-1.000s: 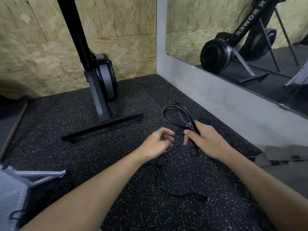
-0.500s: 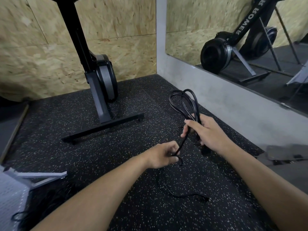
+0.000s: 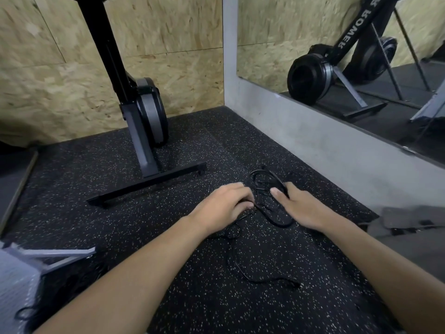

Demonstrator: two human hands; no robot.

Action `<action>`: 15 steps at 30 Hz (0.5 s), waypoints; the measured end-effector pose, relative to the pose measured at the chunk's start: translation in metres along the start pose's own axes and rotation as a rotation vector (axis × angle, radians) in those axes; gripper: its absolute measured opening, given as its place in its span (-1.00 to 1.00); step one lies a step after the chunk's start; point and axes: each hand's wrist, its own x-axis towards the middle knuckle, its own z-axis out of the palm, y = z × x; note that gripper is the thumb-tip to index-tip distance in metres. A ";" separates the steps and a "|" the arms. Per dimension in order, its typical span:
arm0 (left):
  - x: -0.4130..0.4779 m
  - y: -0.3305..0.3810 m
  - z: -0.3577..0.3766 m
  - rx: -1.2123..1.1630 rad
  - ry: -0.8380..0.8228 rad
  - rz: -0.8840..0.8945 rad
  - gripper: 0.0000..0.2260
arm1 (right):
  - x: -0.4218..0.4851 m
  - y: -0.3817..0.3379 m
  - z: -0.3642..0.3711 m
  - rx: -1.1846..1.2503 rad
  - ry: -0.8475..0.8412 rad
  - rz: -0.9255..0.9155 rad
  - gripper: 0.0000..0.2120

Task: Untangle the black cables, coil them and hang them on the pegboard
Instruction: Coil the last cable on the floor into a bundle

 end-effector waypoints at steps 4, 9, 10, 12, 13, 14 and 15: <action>0.003 0.001 -0.002 -0.050 0.177 0.033 -0.91 | -0.007 -0.010 0.007 -0.061 -0.190 -0.128 -0.41; 0.003 0.001 -0.005 -0.110 0.261 -0.032 -0.82 | -0.006 -0.013 0.015 -0.162 -0.287 -0.187 -0.65; 0.002 0.000 -0.006 -0.112 0.262 -0.053 -0.79 | -0.006 -0.014 0.016 -0.154 -0.304 -0.180 -0.68; 0.000 -0.001 -0.007 -0.107 0.256 -0.109 -0.74 | -0.008 -0.015 0.018 -0.141 -0.307 -0.193 -0.74; -0.001 -0.001 -0.007 -0.094 0.253 -0.137 -0.72 | -0.008 -0.014 0.019 -0.126 -0.294 -0.206 -0.76; -0.002 -0.003 -0.007 -0.088 0.253 -0.166 -0.72 | -0.007 -0.012 0.018 -0.096 -0.281 -0.215 -0.77; -0.002 -0.002 -0.008 -0.111 0.262 -0.198 -0.76 | -0.007 -0.010 0.017 -0.049 -0.268 -0.218 -0.78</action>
